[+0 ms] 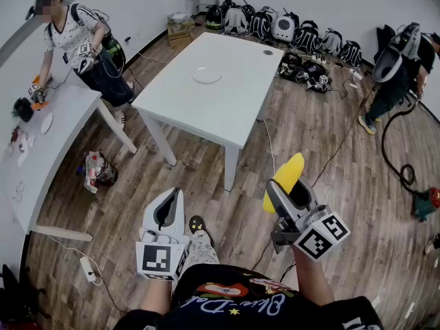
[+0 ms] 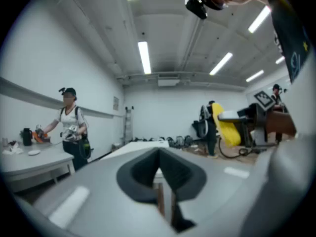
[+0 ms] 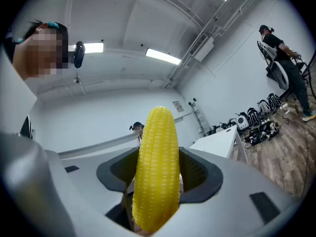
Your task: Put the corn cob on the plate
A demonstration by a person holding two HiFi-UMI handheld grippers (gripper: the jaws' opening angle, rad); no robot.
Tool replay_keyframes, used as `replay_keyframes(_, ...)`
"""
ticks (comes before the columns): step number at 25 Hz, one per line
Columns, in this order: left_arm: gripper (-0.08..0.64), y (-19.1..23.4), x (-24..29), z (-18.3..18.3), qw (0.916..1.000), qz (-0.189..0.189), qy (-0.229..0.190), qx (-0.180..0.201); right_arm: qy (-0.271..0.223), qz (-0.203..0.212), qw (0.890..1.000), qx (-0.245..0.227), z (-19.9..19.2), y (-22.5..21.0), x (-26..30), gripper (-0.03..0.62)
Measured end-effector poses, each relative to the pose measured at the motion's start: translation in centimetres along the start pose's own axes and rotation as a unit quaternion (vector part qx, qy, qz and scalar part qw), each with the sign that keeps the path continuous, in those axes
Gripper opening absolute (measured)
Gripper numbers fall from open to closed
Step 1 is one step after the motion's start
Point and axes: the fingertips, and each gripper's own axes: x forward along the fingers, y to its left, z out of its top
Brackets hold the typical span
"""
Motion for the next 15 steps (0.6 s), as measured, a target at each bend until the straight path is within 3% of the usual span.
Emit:
replay_keyframes(8, -0.006, 11.4, 9.0, 0.0, 0.9997, -0.011, 0.009, 0.020, -0.026, -0.011, 0.999, -0.031, 1.8, -1.3, 14.8, 0.244)
replay_keyframes(15, -0.006, 19.8, 15.6, 0.0, 0.9998, -0.016, -0.013, 0.008, -0.003, -0.029, 0.999, -0.025, -1.0, -3.0, 26.9, 0.244)
